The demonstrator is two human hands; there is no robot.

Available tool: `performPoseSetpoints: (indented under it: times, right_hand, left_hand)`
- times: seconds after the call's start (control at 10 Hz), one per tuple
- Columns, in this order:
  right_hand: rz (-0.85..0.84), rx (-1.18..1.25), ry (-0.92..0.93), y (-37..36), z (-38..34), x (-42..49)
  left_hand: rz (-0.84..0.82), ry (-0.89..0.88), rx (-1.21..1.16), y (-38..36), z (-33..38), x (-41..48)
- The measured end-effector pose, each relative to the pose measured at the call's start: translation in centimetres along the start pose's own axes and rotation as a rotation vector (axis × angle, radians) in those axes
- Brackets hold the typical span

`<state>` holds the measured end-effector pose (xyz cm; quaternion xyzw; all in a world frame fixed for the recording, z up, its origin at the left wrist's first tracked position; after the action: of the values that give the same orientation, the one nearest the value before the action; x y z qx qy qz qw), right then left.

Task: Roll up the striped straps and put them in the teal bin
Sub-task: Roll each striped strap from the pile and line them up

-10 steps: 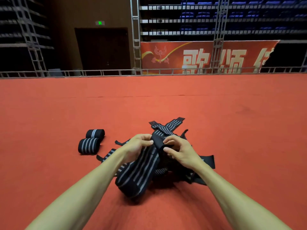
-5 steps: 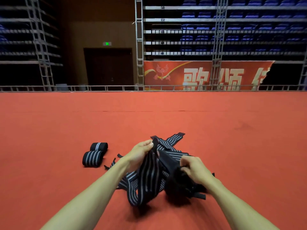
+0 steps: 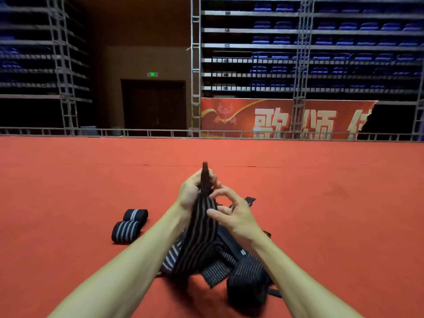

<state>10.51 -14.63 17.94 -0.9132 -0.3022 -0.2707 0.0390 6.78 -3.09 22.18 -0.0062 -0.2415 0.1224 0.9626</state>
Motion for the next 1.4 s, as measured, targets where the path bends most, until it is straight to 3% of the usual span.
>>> performPoseSetpoints:
  times: [0.1,0.2,0.4,0.6,0.8,1.0,1.1,1.3,1.4]
  right_hand:
    - [0.026,-0.125,0.079,-0.4,-2.4,1.0]
    - [0.160,-0.273,0.140,0.5,-4.7,1.8]
    - [0.320,-0.250,0.163,1.9,-8.0,2.7]
    - [0.391,-0.250,0.250,1.7,-12.9,3.8]
    - [0.413,-0.184,0.279,2.0,-15.7,3.7]
    - [0.437,-0.163,0.286,3.3,-16.2,2.7]
    - [0.461,-0.173,0.287,4.0,-16.0,2.5]
    - [0.464,-0.290,0.243,4.3,-13.0,2.2]
    - [0.476,-0.309,0.178,4.2,-9.0,1.3]
  left_hand:
    - [-0.012,-0.087,0.048,-0.9,4.1,-1.1]
    - [-0.028,-0.210,-0.026,1.9,2.4,-0.5]
    - [-0.257,-0.241,0.447,2.4,-0.2,-4.6]
    - [-0.315,-0.258,0.555,1.8,0.1,-5.9]
    - [-0.310,-0.055,0.439,2.5,-4.0,-8.7]
    - [-0.362,0.038,0.471,2.7,-7.9,-11.3]
    - [-0.351,0.054,0.615,3.0,-9.2,-12.0]
    - [-0.303,0.248,0.273,0.6,-8.4,-12.3]
    - [-0.308,0.337,0.305,-0.7,-10.3,-13.5]
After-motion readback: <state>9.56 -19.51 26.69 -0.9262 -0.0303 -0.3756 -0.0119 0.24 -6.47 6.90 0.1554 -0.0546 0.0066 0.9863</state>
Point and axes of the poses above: each hand's wrist, its own x-axis towards the middle knuckle, its own y-axis out of the back of the hand, z = x × y, the point moved 4 cm from there along x, towards the middle knuckle, and after that the axes turned 3 degrees about -y, right-handed, at the moved point
